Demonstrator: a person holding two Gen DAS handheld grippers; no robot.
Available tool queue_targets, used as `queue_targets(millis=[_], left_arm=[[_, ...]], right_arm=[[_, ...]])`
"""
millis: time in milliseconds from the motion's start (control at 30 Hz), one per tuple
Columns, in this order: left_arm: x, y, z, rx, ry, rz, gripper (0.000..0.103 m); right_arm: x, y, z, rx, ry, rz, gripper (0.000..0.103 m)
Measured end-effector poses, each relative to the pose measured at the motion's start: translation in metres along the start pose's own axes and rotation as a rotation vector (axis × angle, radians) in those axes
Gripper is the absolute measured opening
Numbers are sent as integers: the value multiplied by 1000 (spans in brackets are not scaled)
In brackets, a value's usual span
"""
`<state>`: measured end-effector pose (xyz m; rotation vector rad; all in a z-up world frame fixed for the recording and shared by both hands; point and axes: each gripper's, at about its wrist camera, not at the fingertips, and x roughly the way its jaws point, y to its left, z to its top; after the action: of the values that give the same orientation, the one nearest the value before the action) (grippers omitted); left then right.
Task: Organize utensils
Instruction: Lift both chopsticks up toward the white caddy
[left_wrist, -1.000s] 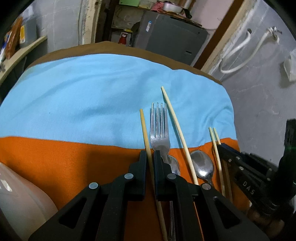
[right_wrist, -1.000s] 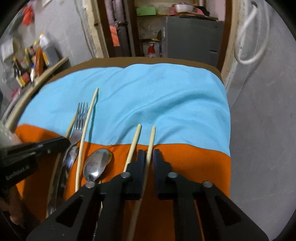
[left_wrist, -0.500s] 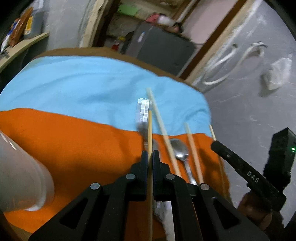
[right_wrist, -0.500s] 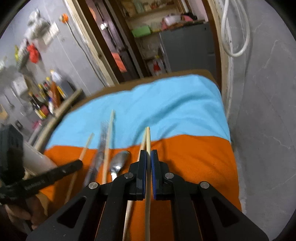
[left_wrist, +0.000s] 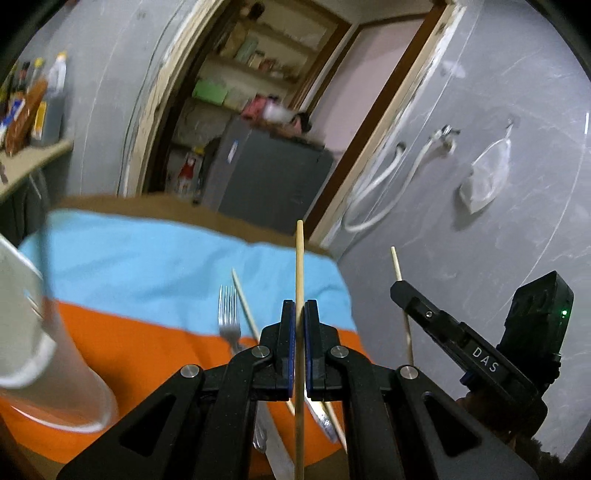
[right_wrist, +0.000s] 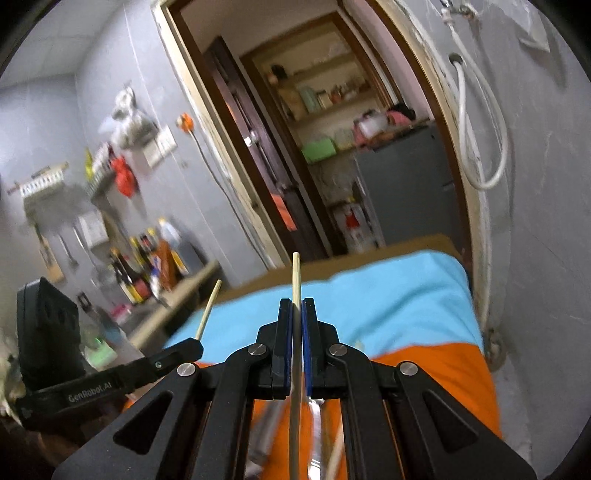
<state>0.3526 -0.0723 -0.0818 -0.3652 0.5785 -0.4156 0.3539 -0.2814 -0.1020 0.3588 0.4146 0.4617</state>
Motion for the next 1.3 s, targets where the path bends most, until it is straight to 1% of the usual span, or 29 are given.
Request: queue_targets(millis=[167, 400, 567, 733, 867, 967, 1033, 1167, 1300], left_arm=[[-34, 0, 22, 21, -77, 18, 2], [-97, 32, 59, -17, -229, 75, 2], [-139, 84, 78, -88, -347, 136, 2], [-166, 144, 81, -198, -448, 186, 2], [-178, 183, 73, -265, -517, 206, 2], [-186, 203, 70, -286, -551, 212, 2], [-184, 209, 68, -281, -573, 218, 2], [-180, 210, 62, -242, -614, 254, 2], [-177, 203, 50, -190, -646, 293, 2]], right_arm=[[-1, 39, 21, -39, -70, 58, 3], [10, 100, 48, -84, -150, 180, 3], [32, 144, 58, -71, -191, 282, 3], [52, 170, 51, -4, -265, 355, 3], [61, 181, 37, 22, -329, 355, 3], [69, 187, 28, 9, -350, 350, 3], [76, 189, 21, -7, -363, 345, 3], [83, 191, 10, -30, -387, 327, 3], [78, 196, -1, -86, -430, 284, 3]])
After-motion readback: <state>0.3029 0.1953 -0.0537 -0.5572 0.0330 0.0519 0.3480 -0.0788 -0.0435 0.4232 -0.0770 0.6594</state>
